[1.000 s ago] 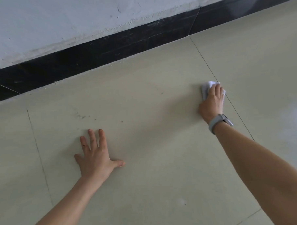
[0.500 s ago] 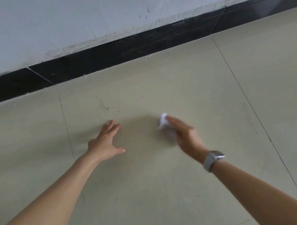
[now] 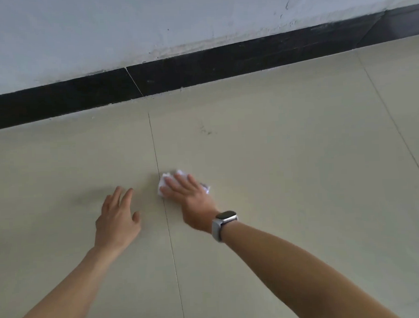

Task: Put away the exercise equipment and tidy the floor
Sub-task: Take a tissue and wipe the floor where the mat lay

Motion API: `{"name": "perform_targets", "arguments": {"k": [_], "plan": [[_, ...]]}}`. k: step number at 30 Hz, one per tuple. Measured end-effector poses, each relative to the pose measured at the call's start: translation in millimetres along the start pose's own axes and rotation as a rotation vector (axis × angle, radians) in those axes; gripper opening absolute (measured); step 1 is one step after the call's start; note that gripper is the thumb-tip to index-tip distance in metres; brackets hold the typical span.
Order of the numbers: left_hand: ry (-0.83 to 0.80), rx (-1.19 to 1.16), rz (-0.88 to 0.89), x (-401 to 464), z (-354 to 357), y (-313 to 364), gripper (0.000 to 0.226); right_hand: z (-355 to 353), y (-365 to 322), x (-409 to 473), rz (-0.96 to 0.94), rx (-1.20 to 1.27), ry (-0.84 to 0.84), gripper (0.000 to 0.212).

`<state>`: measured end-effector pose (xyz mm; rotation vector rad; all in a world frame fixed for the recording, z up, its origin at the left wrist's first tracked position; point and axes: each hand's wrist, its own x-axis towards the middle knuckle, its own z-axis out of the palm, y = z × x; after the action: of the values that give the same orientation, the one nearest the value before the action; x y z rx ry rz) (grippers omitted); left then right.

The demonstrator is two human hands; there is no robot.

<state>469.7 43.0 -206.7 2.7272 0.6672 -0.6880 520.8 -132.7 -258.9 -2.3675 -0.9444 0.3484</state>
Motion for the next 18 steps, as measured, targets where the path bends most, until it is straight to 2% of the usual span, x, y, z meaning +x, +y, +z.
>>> {"name": "perform_targets", "arguments": {"k": [3, 5, 7, 10, 11, 12, 13, 14, 16, 17, 18], "plan": [[-0.017, -0.006, -0.004, -8, 1, -19, 0.059, 20, -18, -36, -0.349, -0.111, -0.134, 0.073], [-0.028, 0.014, 0.038, -14, 7, -18, 0.059, 5, 7, -62, -0.32, -0.195, -0.098, 0.078], [-0.017, 0.006, 0.074, -21, 16, -8, 0.057, -22, 45, -86, -0.015, -0.194, 0.032, 0.079], [-0.016, -0.027, 0.126, -35, 32, 11, 0.056, -68, 88, -109, 0.654, -0.147, 0.259, 0.082], [-0.025, -0.036, 0.143, -40, 37, 17, 0.056, -72, 85, -110, 0.807, -0.13, 0.336, 0.086], [-0.036, -0.05, 0.149, -44, 40, 21, 0.055, -68, 74, -110, 0.861, -0.118, 0.367, 0.087], [-0.051, -0.072, 0.137, -47, 41, 24, 0.055, -56, 58, -112, 0.817, -0.108, 0.324, 0.087], [-0.071, -0.092, 0.111, -50, 40, 27, 0.055, -39, 37, -117, 0.684, -0.082, 0.216, 0.086], [-0.129, -0.077, 0.063, -53, 33, 30, 0.057, -15, -13, -132, 0.338, 0.08, -0.127, 0.082], [-0.163, -0.059, 0.05, -54, 26, 35, 0.058, -13, -31, -138, 0.233, 0.147, -0.312, 0.081], [-0.192, -0.049, 0.049, -55, 17, 42, 0.058, -19, -40, -142, 0.215, 0.208, -0.43, 0.079]]}}
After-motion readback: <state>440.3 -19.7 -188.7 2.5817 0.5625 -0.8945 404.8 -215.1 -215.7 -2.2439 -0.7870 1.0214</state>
